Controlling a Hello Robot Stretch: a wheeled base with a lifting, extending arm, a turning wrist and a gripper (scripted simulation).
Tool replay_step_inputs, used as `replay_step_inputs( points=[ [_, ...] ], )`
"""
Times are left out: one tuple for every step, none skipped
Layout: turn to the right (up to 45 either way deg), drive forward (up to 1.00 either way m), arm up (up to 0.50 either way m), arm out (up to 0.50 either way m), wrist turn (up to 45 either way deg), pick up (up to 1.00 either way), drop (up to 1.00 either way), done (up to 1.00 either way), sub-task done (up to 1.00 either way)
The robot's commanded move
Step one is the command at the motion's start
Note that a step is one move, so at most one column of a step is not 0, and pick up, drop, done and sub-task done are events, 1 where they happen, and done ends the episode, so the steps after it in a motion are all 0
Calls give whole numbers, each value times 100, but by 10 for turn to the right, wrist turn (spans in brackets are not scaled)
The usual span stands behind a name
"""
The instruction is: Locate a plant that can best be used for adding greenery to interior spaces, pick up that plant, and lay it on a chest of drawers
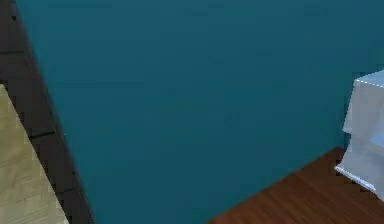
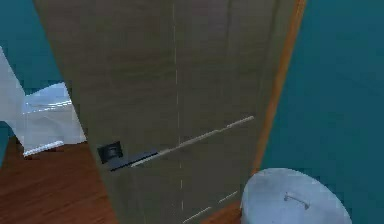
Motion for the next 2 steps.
replay_step_inputs(
  points=[
    [-450,0,0,0,0,0,0,0,0],
    [-270,0,0,0,0,0,0,0,0]
  ],
)
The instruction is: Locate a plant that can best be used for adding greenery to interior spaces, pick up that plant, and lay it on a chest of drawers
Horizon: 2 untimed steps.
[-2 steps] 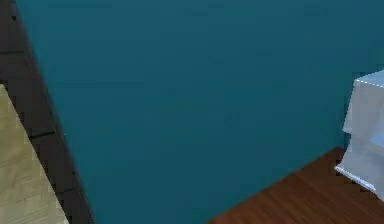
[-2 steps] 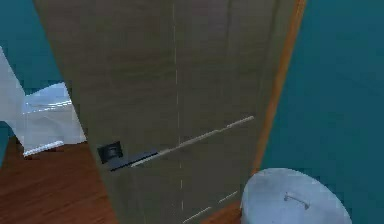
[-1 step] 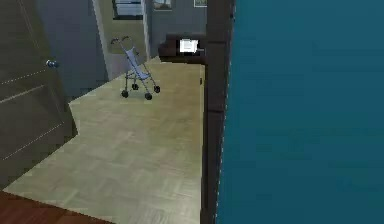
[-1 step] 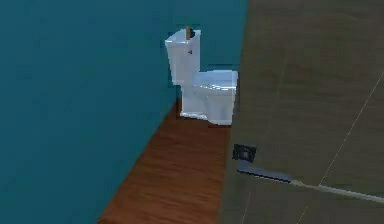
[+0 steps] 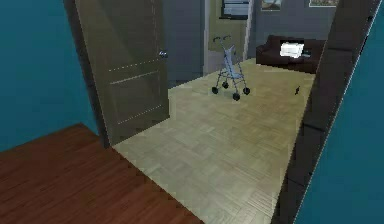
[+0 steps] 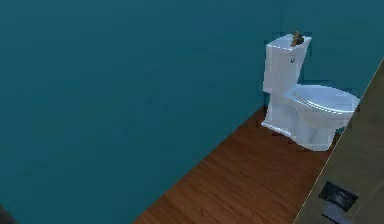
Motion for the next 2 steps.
replay_step_inputs(
  points=[
    [-30,0,0,0,0,0,0,0,0],
    [0,40,0,0,0,0,0,0,0]
  ],
)
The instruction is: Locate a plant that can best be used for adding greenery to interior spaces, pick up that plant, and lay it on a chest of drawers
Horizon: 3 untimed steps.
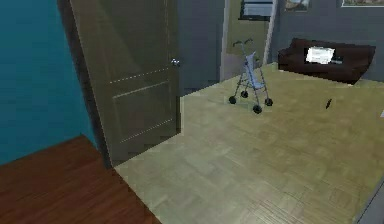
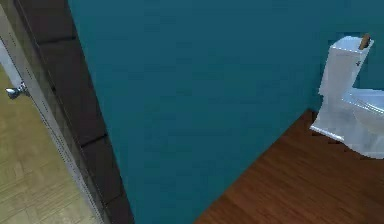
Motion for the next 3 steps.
replay_step_inputs(
  points=[
    [-390,0,0,0,0,0,0,0,0],
    [0,30,0,0,0,0,0,0,0],
    [450,0,0,0,0,0,0,0,0]
  ],
)
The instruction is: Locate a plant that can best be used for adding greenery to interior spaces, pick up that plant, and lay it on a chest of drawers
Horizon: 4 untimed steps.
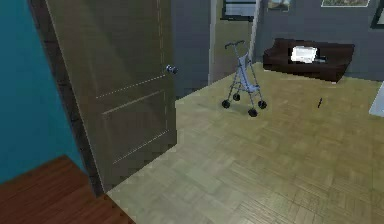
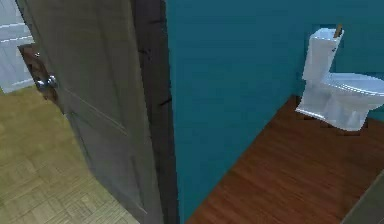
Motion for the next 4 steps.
replay_step_inputs(
  points=[
    [300,0,0,0,0,0,0,0,0],
    [0,100,0,0,0,0,0,0,0],
    [120,0,0,0,0,0,0,0,0],
    [0,10,0,0,0,0,0,0,0]
  ],
)
